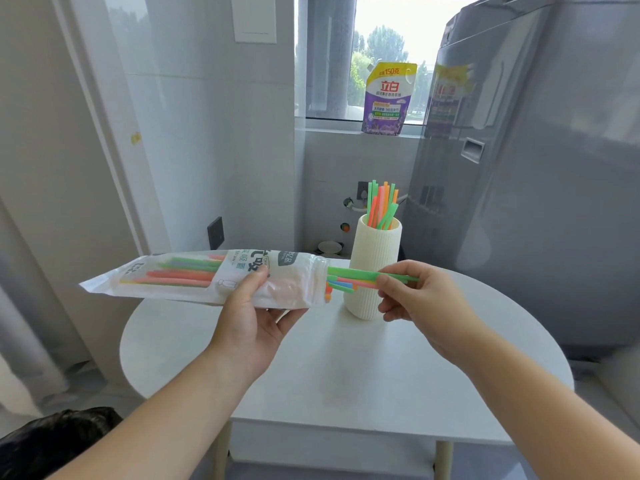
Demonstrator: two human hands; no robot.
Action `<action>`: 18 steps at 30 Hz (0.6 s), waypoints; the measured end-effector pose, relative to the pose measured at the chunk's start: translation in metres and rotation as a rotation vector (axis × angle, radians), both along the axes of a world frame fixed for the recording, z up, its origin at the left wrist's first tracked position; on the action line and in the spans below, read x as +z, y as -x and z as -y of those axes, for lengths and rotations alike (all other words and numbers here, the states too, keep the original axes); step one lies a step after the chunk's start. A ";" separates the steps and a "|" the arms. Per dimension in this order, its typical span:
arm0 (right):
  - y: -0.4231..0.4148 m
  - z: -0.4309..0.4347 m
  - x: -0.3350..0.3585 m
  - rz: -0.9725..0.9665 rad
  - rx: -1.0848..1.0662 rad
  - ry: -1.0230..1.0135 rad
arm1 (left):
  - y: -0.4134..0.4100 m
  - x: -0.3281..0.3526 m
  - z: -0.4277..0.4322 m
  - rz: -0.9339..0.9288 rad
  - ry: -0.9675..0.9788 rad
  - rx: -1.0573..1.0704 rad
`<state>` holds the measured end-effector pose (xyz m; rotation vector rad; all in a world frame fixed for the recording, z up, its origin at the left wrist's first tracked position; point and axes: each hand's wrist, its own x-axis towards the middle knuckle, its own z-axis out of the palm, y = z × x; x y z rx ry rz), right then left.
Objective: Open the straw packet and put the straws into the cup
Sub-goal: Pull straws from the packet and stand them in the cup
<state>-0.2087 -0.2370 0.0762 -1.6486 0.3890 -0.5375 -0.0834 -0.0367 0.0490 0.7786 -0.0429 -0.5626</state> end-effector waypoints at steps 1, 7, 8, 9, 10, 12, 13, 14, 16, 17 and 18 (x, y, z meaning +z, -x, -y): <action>0.001 0.001 0.000 0.011 -0.003 -0.030 | 0.000 0.000 -0.001 0.000 0.002 0.004; -0.001 0.000 -0.001 0.019 0.023 -0.146 | -0.001 0.001 0.000 0.005 0.007 0.004; -0.001 0.001 -0.001 0.016 0.031 -0.150 | -0.001 0.001 0.000 0.006 0.009 0.003; -0.001 0.004 0.000 0.016 0.036 -0.159 | -0.001 0.001 0.000 0.007 0.011 0.005; 0.000 0.006 0.001 0.015 0.038 -0.172 | -0.001 0.001 0.000 0.008 0.014 0.008; 0.003 0.014 0.002 0.016 0.038 -0.212 | -0.002 0.001 -0.001 0.009 0.015 0.018; 0.004 0.017 0.003 0.015 0.038 -0.237 | -0.003 0.001 -0.002 0.008 0.014 0.024; 0.005 0.020 0.002 0.013 0.037 -0.267 | -0.003 0.001 -0.002 0.006 0.014 0.028; 0.006 0.022 0.000 0.011 0.033 -0.340 | -0.004 0.001 -0.003 0.004 0.017 0.033; 0.006 0.021 -0.001 0.018 0.035 -0.381 | -0.004 0.001 -0.002 0.002 0.019 0.033; 0.006 0.020 -0.002 0.027 0.042 -0.424 | -0.004 0.001 -0.002 -0.001 0.022 0.033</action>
